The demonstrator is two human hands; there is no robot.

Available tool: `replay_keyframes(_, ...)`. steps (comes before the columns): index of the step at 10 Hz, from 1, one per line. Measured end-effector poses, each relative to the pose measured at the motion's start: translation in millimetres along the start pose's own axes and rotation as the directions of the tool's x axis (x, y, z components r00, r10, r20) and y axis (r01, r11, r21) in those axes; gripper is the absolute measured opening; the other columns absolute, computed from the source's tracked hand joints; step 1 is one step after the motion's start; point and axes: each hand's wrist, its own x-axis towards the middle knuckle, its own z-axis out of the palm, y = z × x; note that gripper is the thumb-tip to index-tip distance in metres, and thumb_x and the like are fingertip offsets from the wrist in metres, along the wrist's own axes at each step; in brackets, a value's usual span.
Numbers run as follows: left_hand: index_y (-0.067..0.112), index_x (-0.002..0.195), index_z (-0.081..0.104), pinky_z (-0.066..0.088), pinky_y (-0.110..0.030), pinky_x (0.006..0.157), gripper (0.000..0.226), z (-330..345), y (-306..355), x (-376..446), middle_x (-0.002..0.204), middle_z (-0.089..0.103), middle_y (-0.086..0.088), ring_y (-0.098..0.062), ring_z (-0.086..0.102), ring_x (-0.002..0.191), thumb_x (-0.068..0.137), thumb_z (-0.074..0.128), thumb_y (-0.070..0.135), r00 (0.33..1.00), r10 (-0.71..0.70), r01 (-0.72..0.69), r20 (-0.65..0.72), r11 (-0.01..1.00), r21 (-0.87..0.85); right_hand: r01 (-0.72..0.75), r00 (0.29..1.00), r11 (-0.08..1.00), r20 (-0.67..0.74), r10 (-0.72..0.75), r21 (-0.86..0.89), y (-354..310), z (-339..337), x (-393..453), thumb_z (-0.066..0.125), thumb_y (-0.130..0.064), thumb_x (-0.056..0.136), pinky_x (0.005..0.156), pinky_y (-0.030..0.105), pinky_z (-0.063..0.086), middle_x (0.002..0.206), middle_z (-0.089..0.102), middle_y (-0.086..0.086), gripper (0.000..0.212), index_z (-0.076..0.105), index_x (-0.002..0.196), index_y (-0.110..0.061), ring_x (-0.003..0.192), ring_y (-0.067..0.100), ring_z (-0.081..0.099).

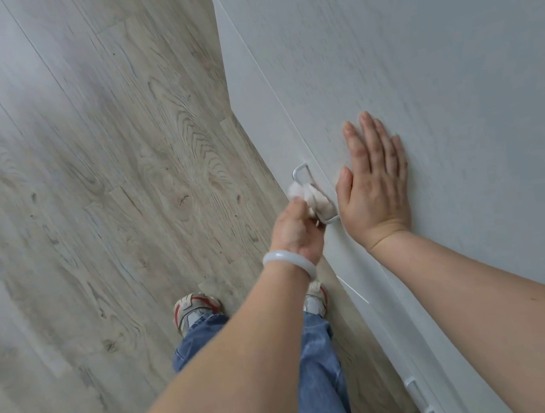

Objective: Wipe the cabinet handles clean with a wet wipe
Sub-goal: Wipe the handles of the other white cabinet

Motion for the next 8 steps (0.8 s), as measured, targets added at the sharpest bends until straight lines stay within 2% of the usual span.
replay_keyframes(1, 0.016, 0.077, 0.049, 0.047, -0.027, 0.080, 0.014, -8, -18, -11, 0.081, 0.052, -0.003, -0.015, 0.054, 0.074, 0.075, 0.047, 0.002, 0.998, 0.050, -0.052, 0.048, 0.998, 0.041, -0.001, 1.000, 1.000, -0.003, 0.001, 0.000, 0, 1, -1, 0.040, -0.022, 0.089, 0.119, 0.046, 0.016, 0.157, 0.027, 0.011, 0.061, 0.034, 0.148, -0.012, 0.146, 0.025, 0.023)
replay_keyframes(2, 0.010, 0.072, 0.049, 0.046, -0.030, 0.075, 0.019, 1, 4, -2, 0.072, 0.050, -0.007, -0.020, 0.050, 0.071, 0.077, 0.042, -0.007, 0.995, 0.098, -0.099, 0.013, 0.992, 0.082, 0.003, 1.000, 1.000, -0.008, -0.003, -0.008, 0, 0, -1, 0.040, -0.021, 0.089, 0.119, 0.046, 0.016, 0.157, 0.028, 0.012, 0.060, 0.035, 0.148, -0.012, 0.146, 0.025, 0.024)
replay_keyframes(3, 0.007, 0.078, 0.058, 0.049, -0.036, 0.085, 0.013, 16, 30, 9, 0.078, 0.058, -0.007, -0.021, 0.056, 0.075, 0.089, 0.054, -0.001, 0.989, 0.143, -0.141, -0.028, 0.988, 0.068, 0.000, 1.000, 1.000, -0.011, 0.000, -0.003, 0, 0, 0, 0.039, -0.022, 0.089, 0.119, 0.046, 0.015, 0.156, 0.028, 0.012, 0.060, 0.036, 0.148, -0.012, 0.145, 0.025, 0.024)
replay_keyframes(4, 0.012, 0.092, 0.062, 0.055, -0.033, 0.080, 0.007, 13, 14, 6, 0.086, 0.063, -0.007, -0.019, 0.061, 0.078, 0.097, 0.057, 0.014, 0.991, 0.122, -0.121, -0.047, 0.992, 0.018, -0.004, 1.000, 1.000, -0.012, 0.004, -0.006, -1, 0, -1, 0.040, -0.022, 0.088, 0.119, 0.046, 0.016, 0.156, 0.029, 0.012, 0.060, 0.037, 0.147, -0.012, 0.145, 0.025, 0.025)
replay_keyframes(5, 0.010, 0.095, 0.060, 0.050, -0.026, 0.080, 0.009, -2, -16, -6, 0.082, 0.062, -0.004, -0.014, 0.058, 0.077, 0.096, 0.055, 0.003, 0.992, 0.129, -0.128, -0.010, 0.991, 0.022, -0.003, 1.000, 1.000, -0.012, 0.003, -0.006, 0, 0, -1, 0.040, -0.022, 0.088, 0.119, 0.046, 0.016, 0.156, 0.029, 0.012, 0.060, 0.037, 0.147, -0.012, 0.145, 0.026, 0.025)
replay_keyframes(6, 0.007, 0.103, 0.060, 0.049, -0.026, 0.079, 0.019, 1, -19, -9, 0.083, 0.064, -0.004, -0.014, 0.060, 0.076, 0.092, 0.052, -0.007, 0.987, 0.153, -0.150, -0.043, 0.986, 0.074, -0.004, 1.000, 1.000, -0.011, 0.004, -0.007, -1, 0, -1, 0.039, -0.022, 0.088, 0.119, 0.046, 0.016, 0.156, 0.029, 0.012, 0.060, 0.037, 0.147, -0.012, 0.145, 0.025, 0.025)
replay_keyframes(7, 0.007, 0.095, 0.059, 0.047, -0.028, 0.066, 0.021, 14, 6, 1, 0.075, 0.059, -0.005, -0.016, 0.055, 0.068, 0.085, 0.053, -0.011, 0.975, 0.194, -0.153, -0.112, 0.943, 0.297, -0.005, 1.000, 1.000, -0.009, 0.005, -0.007, -1, 1, 0, 0.041, -0.022, 0.088, 0.119, 0.045, 0.016, 0.156, 0.028, 0.011, 0.061, 0.036, 0.148, -0.013, 0.145, 0.025, 0.025)
replay_keyframes(8, 0.002, 0.091, 0.061, 0.048, -0.030, 0.067, 0.010, 26, 41, 18, 0.078, 0.058, -0.009, -0.022, 0.055, 0.070, 0.085, 0.062, 0.010, 0.969, 0.219, -0.137, -0.118, 0.867, 0.479, 0.001, 1.000, 1.000, -0.010, -0.001, -0.001, 0, 1, -1, 0.042, -0.022, 0.088, 0.119, 0.045, 0.016, 0.156, 0.028, 0.011, 0.060, 0.036, 0.148, -0.013, 0.145, 0.025, 0.025)
